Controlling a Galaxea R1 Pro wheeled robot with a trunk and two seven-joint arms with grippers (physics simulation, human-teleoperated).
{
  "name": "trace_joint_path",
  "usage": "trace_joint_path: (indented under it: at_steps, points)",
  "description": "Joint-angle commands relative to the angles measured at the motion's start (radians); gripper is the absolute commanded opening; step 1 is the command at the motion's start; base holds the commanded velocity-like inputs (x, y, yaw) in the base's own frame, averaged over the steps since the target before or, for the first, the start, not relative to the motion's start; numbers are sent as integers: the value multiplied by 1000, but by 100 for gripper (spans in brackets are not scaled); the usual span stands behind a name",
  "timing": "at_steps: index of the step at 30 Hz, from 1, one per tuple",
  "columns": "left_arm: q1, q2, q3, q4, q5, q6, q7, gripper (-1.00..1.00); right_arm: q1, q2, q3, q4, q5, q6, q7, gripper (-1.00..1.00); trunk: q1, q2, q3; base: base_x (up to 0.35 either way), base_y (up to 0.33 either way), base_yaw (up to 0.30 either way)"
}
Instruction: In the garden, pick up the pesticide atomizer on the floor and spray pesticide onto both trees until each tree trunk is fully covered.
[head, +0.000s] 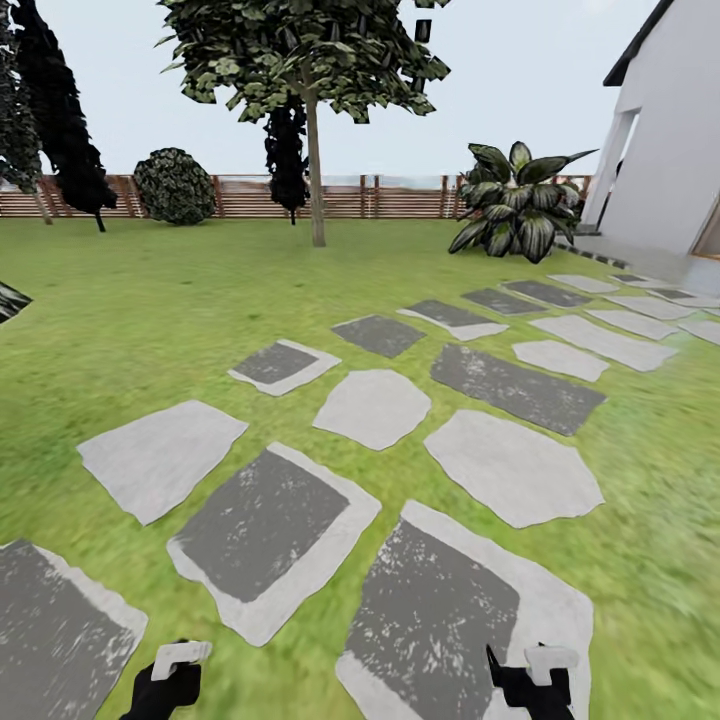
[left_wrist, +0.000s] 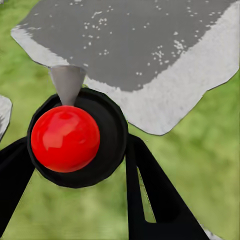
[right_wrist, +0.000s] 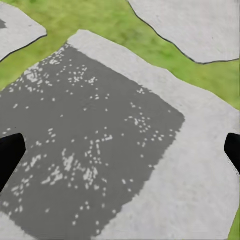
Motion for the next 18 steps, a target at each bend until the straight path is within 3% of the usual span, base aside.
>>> trace_joint_path:
  at_steps: [1, 18]
  points:
    - [-1, 0, 6, 1, 4, -2, -8, -100, 0, 0, 0, 1, 0, -3, 0, 100, 0, 0, -1, 339, 0, 0]
    - [-1, 0, 6, 1, 4, -2, -8, -100, 0, 0, 0, 0, -2, -3, -2, 100, 0, 0, -1, 339, 0, 0]
